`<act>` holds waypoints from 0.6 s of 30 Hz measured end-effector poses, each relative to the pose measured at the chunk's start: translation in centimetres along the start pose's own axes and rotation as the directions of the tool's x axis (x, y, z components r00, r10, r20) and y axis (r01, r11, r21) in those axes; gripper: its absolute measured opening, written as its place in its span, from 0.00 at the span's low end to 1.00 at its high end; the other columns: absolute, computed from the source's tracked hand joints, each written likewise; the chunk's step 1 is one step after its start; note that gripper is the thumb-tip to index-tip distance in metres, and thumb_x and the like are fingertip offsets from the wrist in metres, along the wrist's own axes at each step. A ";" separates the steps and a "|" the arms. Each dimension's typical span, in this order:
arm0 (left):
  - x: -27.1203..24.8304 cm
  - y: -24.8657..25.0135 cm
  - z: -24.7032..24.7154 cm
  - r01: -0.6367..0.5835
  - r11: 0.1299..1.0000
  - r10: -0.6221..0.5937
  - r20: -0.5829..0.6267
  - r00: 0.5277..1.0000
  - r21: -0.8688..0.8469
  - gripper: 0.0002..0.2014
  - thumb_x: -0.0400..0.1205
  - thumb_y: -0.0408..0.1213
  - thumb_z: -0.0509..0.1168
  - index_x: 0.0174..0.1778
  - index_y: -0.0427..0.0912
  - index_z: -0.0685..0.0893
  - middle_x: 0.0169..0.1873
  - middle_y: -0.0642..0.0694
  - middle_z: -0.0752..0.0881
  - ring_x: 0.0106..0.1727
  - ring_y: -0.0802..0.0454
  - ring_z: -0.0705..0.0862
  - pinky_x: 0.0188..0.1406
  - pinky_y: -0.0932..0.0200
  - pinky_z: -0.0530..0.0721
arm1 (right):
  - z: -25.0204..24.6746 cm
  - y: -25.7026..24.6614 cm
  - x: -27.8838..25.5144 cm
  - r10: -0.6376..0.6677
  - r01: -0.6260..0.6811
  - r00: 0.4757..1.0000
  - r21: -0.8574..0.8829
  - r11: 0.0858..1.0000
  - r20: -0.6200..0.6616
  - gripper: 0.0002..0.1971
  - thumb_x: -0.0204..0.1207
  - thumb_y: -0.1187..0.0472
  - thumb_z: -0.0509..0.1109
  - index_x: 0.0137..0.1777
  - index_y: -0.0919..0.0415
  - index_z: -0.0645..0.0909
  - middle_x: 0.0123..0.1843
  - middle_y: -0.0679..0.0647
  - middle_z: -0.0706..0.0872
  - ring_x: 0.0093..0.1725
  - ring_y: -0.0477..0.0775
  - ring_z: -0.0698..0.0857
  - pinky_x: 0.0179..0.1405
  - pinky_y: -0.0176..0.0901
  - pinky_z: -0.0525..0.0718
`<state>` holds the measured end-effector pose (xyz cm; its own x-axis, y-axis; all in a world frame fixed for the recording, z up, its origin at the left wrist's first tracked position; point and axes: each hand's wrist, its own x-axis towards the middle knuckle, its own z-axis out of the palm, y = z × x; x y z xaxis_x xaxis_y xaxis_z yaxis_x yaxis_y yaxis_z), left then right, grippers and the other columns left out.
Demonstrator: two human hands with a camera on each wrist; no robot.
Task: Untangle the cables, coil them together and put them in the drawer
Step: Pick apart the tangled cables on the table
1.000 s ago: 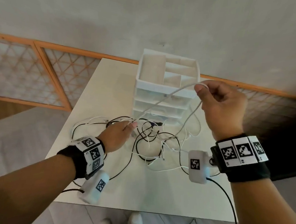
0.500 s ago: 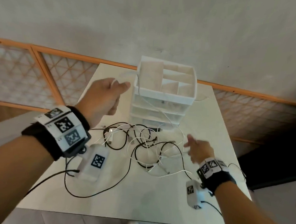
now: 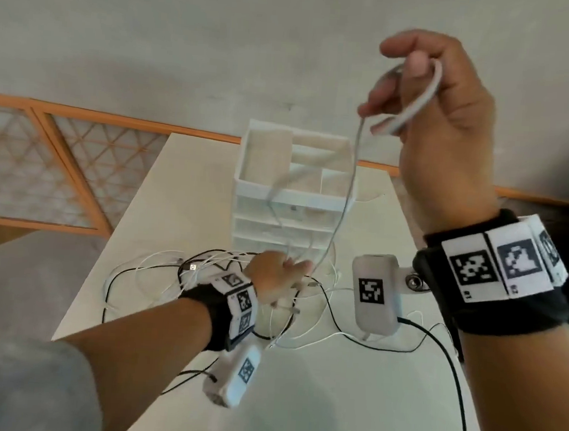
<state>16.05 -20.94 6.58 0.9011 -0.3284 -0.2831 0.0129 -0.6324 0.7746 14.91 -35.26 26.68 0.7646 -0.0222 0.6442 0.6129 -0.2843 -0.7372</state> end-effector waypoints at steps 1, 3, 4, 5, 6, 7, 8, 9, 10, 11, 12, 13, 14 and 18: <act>0.0 -1.5 0.3 0.057 0.997 -0.058 0.026 0.998 0.052 0.29 0.84 0.64 0.55 0.40 0.43 0.89 0.37 0.57 0.92 0.15 0.58 0.80 0.35 0.61 0.86 | -0.8 0.8 0.0 0.032 -0.033 0.999 -0.007 0.999 -0.039 0.11 0.91 0.59 0.56 0.59 0.56 0.80 0.43 0.61 0.83 0.43 0.66 0.85 0.38 0.43 0.82; -0.2 -3.9 0.0 0.137 0.987 -0.143 0.063 0.988 0.087 0.31 0.83 0.68 0.48 0.36 0.48 0.86 0.50 0.52 0.93 0.15 0.58 0.82 0.39 0.58 0.88 | -2.4 3.0 -0.2 0.146 -0.150 0.983 -0.023 0.988 -0.115 0.12 0.91 0.55 0.56 0.59 0.52 0.81 0.46 0.61 0.84 0.43 0.60 0.84 0.36 0.39 0.82; -0.3 -4.8 -0.4 0.173 0.980 -0.180 0.066 0.981 0.096 0.33 0.83 0.69 0.46 0.40 0.48 0.86 0.54 0.51 0.92 0.16 0.58 0.83 0.39 0.57 0.89 | -3.2 4.2 -0.2 0.198 -0.207 0.971 -0.053 0.977 -0.136 0.12 0.90 0.53 0.56 0.59 0.48 0.81 0.49 0.61 0.85 0.44 0.60 0.85 0.36 0.38 0.82; -0.4 -5.4 -1.0 0.212 0.972 -0.220 0.062 0.974 0.105 0.34 0.83 0.69 0.45 0.48 0.47 0.88 0.57 0.51 0.91 0.18 0.58 0.84 0.39 0.57 0.89 | -4.0 5.3 0.0 0.233 -0.249 0.961 -0.102 0.963 -0.149 0.12 0.90 0.51 0.56 0.59 0.46 0.82 0.53 0.60 0.86 0.47 0.61 0.86 0.35 0.37 0.83; -0.4 -5.9 -1.6 0.242 0.964 -0.249 0.054 0.967 0.111 0.35 0.84 0.67 0.44 0.56 0.46 0.88 0.58 0.52 0.90 0.19 0.57 0.85 0.37 0.59 0.89 | -4.6 6.4 0.3 0.251 -0.275 0.955 -0.154 0.949 -0.159 0.12 0.90 0.50 0.55 0.60 0.44 0.81 0.55 0.59 0.86 0.50 0.62 0.87 0.35 0.35 0.83; -0.4 -6.3 -2.1 0.266 0.959 -0.271 0.045 0.962 0.100 0.34 0.85 0.66 0.44 0.59 0.45 0.88 0.56 0.52 0.91 0.20 0.55 0.84 0.36 0.59 0.89 | -5.1 7.2 0.7 0.255 -0.286 0.952 -0.196 0.938 -0.166 0.12 0.90 0.51 0.55 0.60 0.44 0.81 0.56 0.58 0.85 0.52 0.63 0.87 0.33 0.32 0.82; -0.2 -6.6 -2.5 0.278 0.958 -0.281 0.036 0.959 0.069 0.33 0.86 0.64 0.45 0.57 0.44 0.88 0.50 0.54 0.92 0.20 0.53 0.83 0.34 0.58 0.88 | -5.5 7.9 1.3 0.258 -0.291 0.951 -0.223 0.930 -0.169 0.12 0.90 0.51 0.55 0.61 0.44 0.80 0.55 0.55 0.84 0.50 0.61 0.87 0.32 0.32 0.82; 0.0 -6.8 -2.8 0.287 0.958 -0.287 0.027 0.957 0.013 0.31 0.87 0.62 0.47 0.53 0.42 0.88 0.40 0.55 0.93 0.19 0.51 0.81 0.33 0.56 0.87 | -5.7 8.5 1.8 0.267 -0.301 0.949 -0.235 0.924 -0.165 0.12 0.91 0.51 0.54 0.61 0.44 0.79 0.53 0.50 0.82 0.47 0.58 0.87 0.32 0.34 0.82; 0.1 -6.9 -3.0 0.296 0.954 -0.295 0.008 0.955 -0.054 0.28 0.87 0.60 0.49 0.48 0.41 0.86 0.29 0.54 0.90 0.18 0.49 0.78 0.33 0.53 0.86 | -5.7 9.0 2.4 0.284 -0.315 0.946 -0.243 0.917 -0.155 0.11 0.90 0.51 0.54 0.61 0.43 0.79 0.52 0.45 0.81 0.43 0.54 0.87 0.31 0.38 0.81; 0.3 -6.9 -3.3 0.299 0.947 -0.303 -0.014 0.953 -0.116 0.25 0.88 0.57 0.51 0.43 0.41 0.83 0.20 0.53 0.85 0.17 0.49 0.75 0.33 0.49 0.85 | -5.7 9.4 2.9 0.301 -0.328 0.943 -0.251 0.911 -0.143 0.11 0.90 0.51 0.54 0.60 0.42 0.78 0.52 0.40 0.80 0.42 0.52 0.87 0.31 0.41 0.81; 0.3 -6.6 -3.6 0.296 0.941 -0.305 -0.035 0.952 -0.164 0.23 0.88 0.55 0.53 0.40 0.40 0.79 0.14 0.53 0.79 0.16 0.50 0.72 0.31 0.49 0.83 | -5.6 9.7 3.4 0.312 -0.336 0.941 -0.256 0.906 -0.131 0.11 0.90 0.50 0.54 0.59 0.41 0.78 0.53 0.37 0.80 0.42 0.51 0.88 0.31 0.42 0.81; 0.2 -6.3 -3.9 0.285 0.939 -0.301 -0.055 0.952 -0.193 0.21 0.88 0.53 0.55 0.38 0.39 0.78 0.11 0.54 0.74 0.15 0.51 0.70 0.28 0.51 0.80 | -5.5 9.9 3.7 0.316 -0.338 0.941 -0.259 0.905 -0.123 0.10 0.89 0.50 0.54 0.58 0.40 0.78 0.55 0.36 0.80 0.42 0.51 0.89 0.32 0.42 0.82; 0.1 -6.0 -4.2 0.264 0.944 -0.284 -0.080 0.955 -0.196 0.20 0.88 0.51 0.56 0.38 0.39 0.77 0.10 0.54 0.72 0.15 0.51 0.70 0.27 0.55 0.77 | -5.4 10.1 4.1 0.311 -0.333 0.942 -0.263 0.905 -0.124 0.10 0.89 0.49 0.54 0.57 0.40 0.78 0.56 0.37 0.80 0.43 0.52 0.89 0.33 0.43 0.82; -0.4 -4.5 -5.9 0.140 0.976 -0.164 -0.144 0.976 -0.164 0.19 0.84 0.57 0.61 0.43 0.42 0.78 0.12 0.55 0.70 0.17 0.50 0.69 0.23 0.60 0.72 | -4.9 10.8 4.7 0.181 -0.233 0.964 -0.287 0.929 -0.196 0.13 0.88 0.47 0.53 0.61 0.44 0.78 0.66 0.47 0.80 0.49 0.56 0.90 0.38 0.40 0.84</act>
<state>18.16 -13.84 6.58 0.9396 -0.1162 -0.3219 0.2097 -0.5479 0.8098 24.19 -43.12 22.74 0.8084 -0.2610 0.5276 0.3345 -0.5338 -0.7767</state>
